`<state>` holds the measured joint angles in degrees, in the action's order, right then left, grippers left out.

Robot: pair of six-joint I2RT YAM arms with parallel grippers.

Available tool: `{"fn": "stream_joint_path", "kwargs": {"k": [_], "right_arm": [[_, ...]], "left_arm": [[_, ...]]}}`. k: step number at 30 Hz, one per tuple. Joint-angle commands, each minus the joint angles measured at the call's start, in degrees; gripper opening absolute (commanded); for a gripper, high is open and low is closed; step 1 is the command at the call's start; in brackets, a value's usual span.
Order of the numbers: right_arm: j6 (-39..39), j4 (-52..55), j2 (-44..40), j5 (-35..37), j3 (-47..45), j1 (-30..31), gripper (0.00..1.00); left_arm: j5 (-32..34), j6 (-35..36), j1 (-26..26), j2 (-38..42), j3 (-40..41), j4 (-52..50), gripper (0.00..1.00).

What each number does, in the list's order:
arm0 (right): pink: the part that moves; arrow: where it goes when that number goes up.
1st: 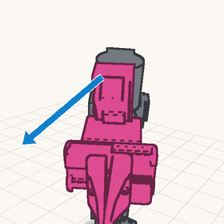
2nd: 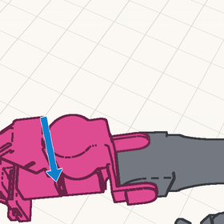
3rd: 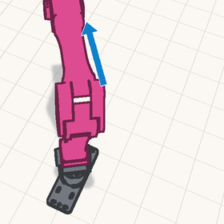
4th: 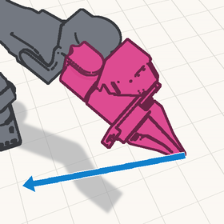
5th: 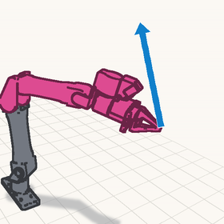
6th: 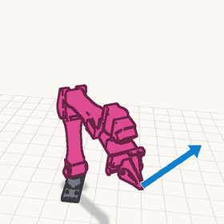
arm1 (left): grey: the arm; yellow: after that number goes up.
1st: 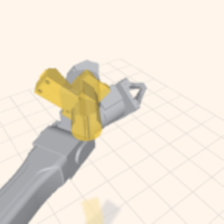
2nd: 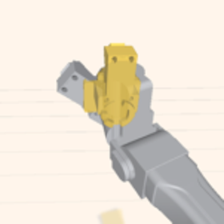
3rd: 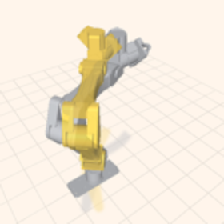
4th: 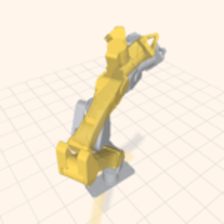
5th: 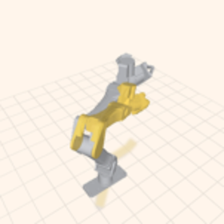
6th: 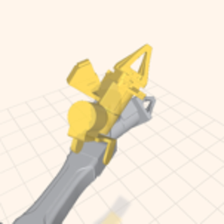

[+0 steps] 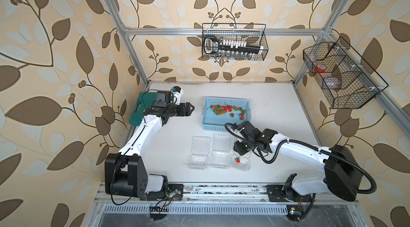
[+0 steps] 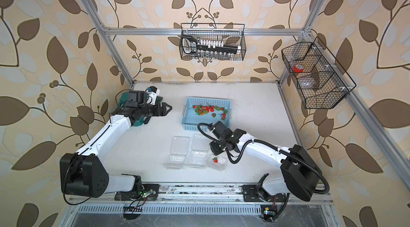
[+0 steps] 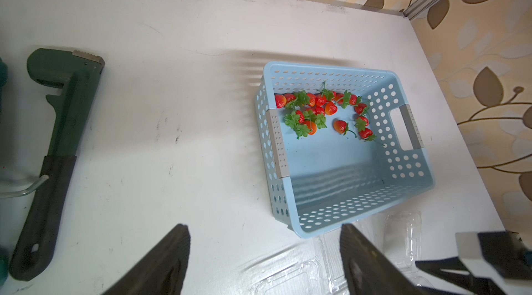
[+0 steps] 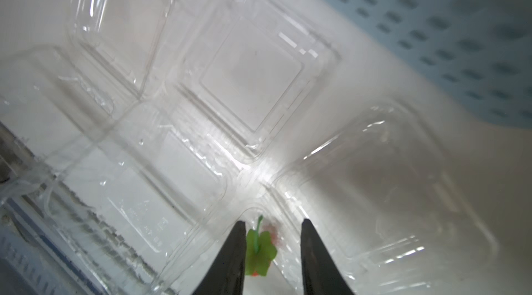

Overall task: Pack strawberries into containers
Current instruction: Pick up the strawberry from the basket.

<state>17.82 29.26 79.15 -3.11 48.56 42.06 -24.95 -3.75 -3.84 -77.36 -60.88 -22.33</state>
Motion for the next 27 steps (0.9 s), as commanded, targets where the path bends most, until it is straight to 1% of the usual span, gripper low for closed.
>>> {"fn": "stream_joint_path", "kwargs": {"k": [1,4,8,12,15,17,20,24,27], "right_arm": [[-3.1,-0.6,-0.7,2.7,4.7,-6.2,0.33],[-5.5,-1.9,4.0,4.4,10.2,-10.4,0.33],[-8.9,-2.2,14.2,6.6,20.6,-15.4,0.33],[-12.8,-0.4,25.2,7.4,31.7,-16.9,0.33],[-13.4,0.6,31.5,6.7,37.6,-17.9,0.33],[-13.2,-0.5,34.4,5.5,39.6,-18.6,0.33],[-11.3,-1.6,37.9,1.7,42.1,-20.0,0.33],[-6.5,-6.2,40.1,-3.0,41.9,-21.7,0.33],[-4.3,-9.7,40.9,-6.0,41.3,-22.4,0.33]], "left_arm": [[0.2,1.2,-0.5,0.8,-2.0,0.4,0.83],[0.2,1.2,-0.5,0.6,-1.9,0.5,0.83],[0.1,1.2,-0.5,-0.1,-2.0,0.5,0.83],[0.7,1.5,-0.5,-0.2,-2.0,0.3,0.83],[0.4,1.5,-0.5,-0.2,-1.9,0.5,0.83],[0.4,1.5,-0.6,-0.3,-1.9,0.5,0.83],[0.3,1.5,-0.6,-0.4,-2.0,0.5,0.83],[0.3,1.5,-0.6,-0.6,-2.0,0.5,0.83],[0.2,1.5,-0.6,-0.5,-2.0,0.5,0.83]]}}
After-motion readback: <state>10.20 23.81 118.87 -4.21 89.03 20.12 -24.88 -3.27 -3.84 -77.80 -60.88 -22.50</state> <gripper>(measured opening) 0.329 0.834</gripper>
